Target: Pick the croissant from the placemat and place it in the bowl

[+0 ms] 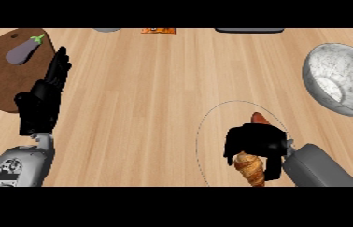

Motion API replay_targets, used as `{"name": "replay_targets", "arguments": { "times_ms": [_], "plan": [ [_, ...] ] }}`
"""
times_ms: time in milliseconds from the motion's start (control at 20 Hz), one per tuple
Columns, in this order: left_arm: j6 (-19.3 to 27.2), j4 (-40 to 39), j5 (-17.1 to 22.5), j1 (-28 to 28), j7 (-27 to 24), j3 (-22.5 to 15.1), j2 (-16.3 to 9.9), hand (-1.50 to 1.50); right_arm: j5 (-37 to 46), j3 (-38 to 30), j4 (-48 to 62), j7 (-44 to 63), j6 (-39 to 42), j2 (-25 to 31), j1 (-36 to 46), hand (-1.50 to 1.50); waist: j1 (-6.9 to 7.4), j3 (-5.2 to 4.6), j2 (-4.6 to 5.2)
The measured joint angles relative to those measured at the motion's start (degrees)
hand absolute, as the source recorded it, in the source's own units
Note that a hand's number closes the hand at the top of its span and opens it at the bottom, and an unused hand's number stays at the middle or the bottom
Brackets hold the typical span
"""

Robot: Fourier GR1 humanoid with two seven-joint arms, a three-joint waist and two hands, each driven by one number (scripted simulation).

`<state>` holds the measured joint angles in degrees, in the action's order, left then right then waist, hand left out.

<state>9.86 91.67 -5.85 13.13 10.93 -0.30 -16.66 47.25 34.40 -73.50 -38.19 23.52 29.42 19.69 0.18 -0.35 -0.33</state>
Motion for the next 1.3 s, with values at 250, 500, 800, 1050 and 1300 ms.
{"name": "replay_targets", "arguments": {
  "times_ms": [250,500,800,1050,1300],
  "plan": [
    [-0.63,0.05,-0.66,-0.88,-0.64,0.89,0.68,0.0,1.91,-1.43,0.82,-3.32,-2.02,-1.54,-0.33,1.5,0.02,-0.11,-0.09],
    [-1.03,0.6,-1.18,-0.75,-0.37,0.98,1.22,0.0,0.91,-4.87,2.33,1.9,0.04,-5.38,0.23,1.5,0.04,-0.07,0.03],
    [-0.78,0.58,-1.16,-1.03,-0.36,1.43,1.15,0.0,-1.88,-18.01,8.27,27.48,-3.42,-15.12,1.45,1.5,-1.01,-0.12,0.2],
    [-1.21,0.03,-1.21,-0.59,-0.33,0.75,1.53,0.0,-0.83,-23.01,9.26,50.09,-12.66,-24.51,7.12,1.5,0.43,0.09,0.3],
    [-1.53,-0.44,-1.46,0.21,-0.54,0.17,1.77,0.0,-2.99,-23.53,5.8,66.33,-26.52,-27.95,14.08,1.5,1.65,0.26,0.21]
  ]
}}
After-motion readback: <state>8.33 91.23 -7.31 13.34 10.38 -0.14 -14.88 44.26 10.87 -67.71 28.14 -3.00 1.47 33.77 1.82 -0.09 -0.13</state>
